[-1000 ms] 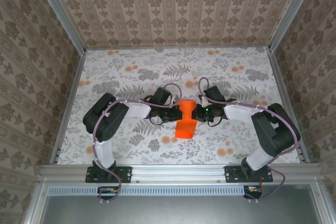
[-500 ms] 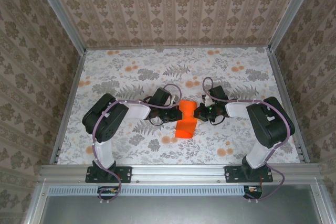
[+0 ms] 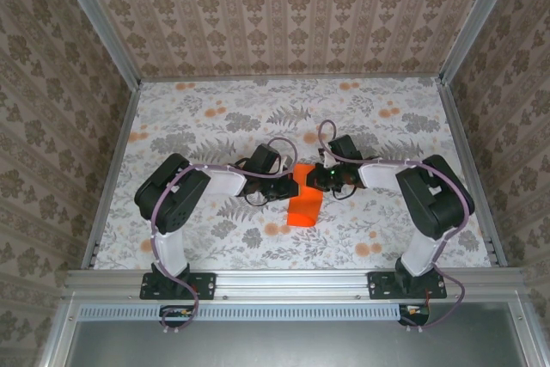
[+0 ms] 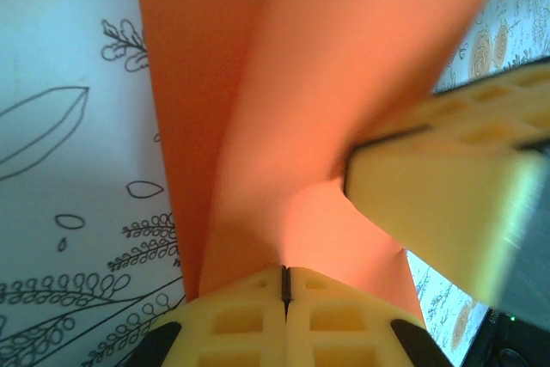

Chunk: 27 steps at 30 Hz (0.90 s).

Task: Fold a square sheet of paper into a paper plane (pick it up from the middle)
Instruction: Fold the square sheet of paper in half at the center of the table.

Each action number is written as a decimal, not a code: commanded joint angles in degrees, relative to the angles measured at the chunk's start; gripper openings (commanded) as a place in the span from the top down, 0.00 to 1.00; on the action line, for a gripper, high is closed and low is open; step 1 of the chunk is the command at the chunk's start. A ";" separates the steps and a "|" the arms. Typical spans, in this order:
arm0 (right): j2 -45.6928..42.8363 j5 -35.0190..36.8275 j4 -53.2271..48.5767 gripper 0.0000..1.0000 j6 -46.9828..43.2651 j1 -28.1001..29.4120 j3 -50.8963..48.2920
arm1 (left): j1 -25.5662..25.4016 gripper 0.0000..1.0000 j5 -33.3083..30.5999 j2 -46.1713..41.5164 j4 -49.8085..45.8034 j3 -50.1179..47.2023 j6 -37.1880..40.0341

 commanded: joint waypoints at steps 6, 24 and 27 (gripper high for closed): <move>3.81 1.10 1.26 0.95 0.03 -9.13 0.83 | -0.06 1.00 -9.88 5.08 -14.71 -6.47 -0.51; 1.65 -1.01 -1.43 0.94 1.02 -3.30 2.90 | -0.09 1.00 -10.09 4.91 -14.18 -6.52 -1.13; 4.23 -0.57 -1.31 0.95 1.01 -4.28 3.94 | -0.04 1.00 -10.11 4.82 -14.18 -6.73 -1.21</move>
